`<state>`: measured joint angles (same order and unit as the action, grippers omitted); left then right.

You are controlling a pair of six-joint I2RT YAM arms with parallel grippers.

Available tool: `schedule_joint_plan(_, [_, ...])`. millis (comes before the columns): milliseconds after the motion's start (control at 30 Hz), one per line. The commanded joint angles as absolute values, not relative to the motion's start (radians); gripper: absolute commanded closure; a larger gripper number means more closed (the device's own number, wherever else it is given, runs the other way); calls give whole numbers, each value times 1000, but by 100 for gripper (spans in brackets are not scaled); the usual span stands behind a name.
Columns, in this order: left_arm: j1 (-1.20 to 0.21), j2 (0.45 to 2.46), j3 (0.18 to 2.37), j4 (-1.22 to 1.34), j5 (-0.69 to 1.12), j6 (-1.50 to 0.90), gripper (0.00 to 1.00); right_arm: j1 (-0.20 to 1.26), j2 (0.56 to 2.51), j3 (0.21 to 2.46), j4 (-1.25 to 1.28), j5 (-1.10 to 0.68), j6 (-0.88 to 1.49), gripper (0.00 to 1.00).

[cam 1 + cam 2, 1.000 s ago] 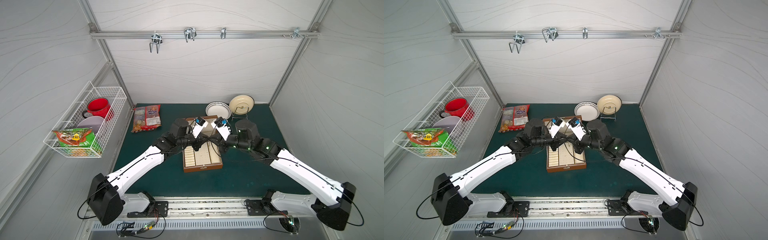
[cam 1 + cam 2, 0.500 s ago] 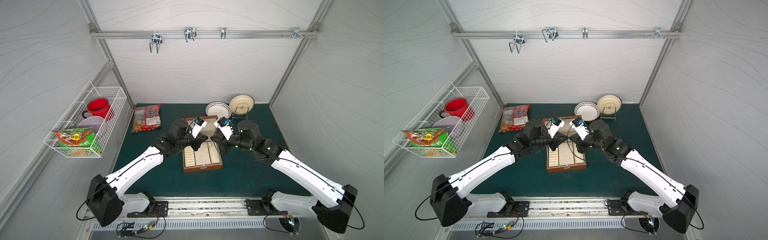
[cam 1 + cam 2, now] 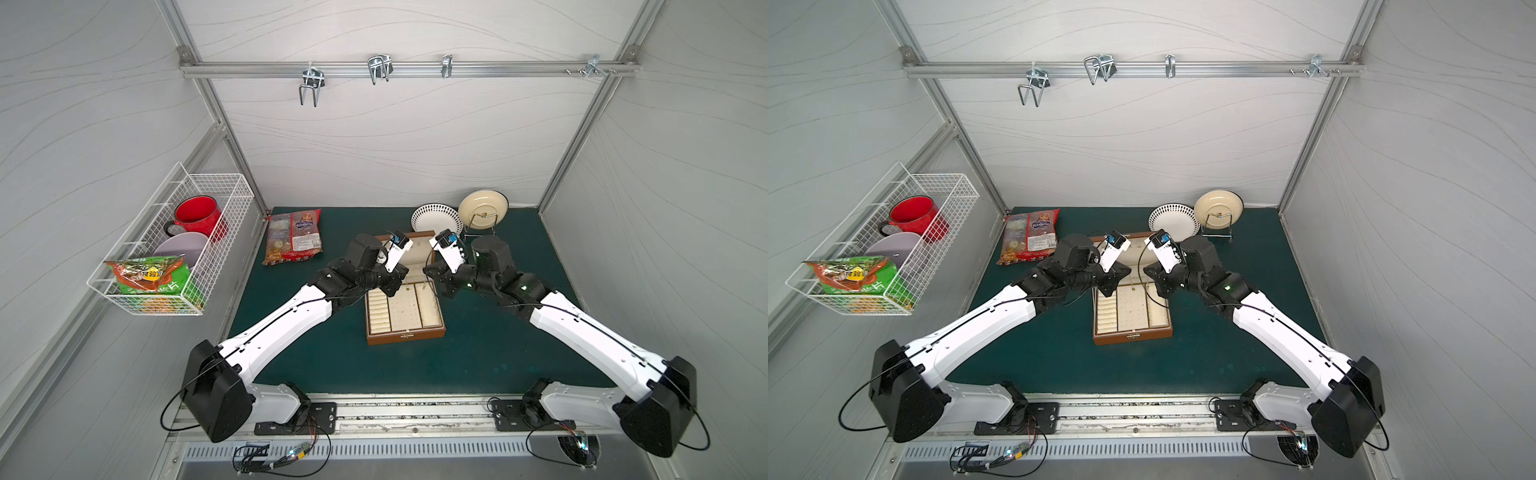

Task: Put jewelry chain into jewelry box
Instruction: Hang the necklace on the jewelry box clasp.

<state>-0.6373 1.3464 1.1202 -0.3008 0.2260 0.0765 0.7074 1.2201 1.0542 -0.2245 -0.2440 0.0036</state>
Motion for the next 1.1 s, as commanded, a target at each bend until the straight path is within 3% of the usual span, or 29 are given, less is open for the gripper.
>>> schedule_joint_plan(0, [-625,1387,1187,-296,184,97,100,691,1255,1049,-150,-271,12,100])
schedule_joint_plan(1067, [-514,1711,1425,-252,174,39,100,542,1603,1176,52,-348,98,100])
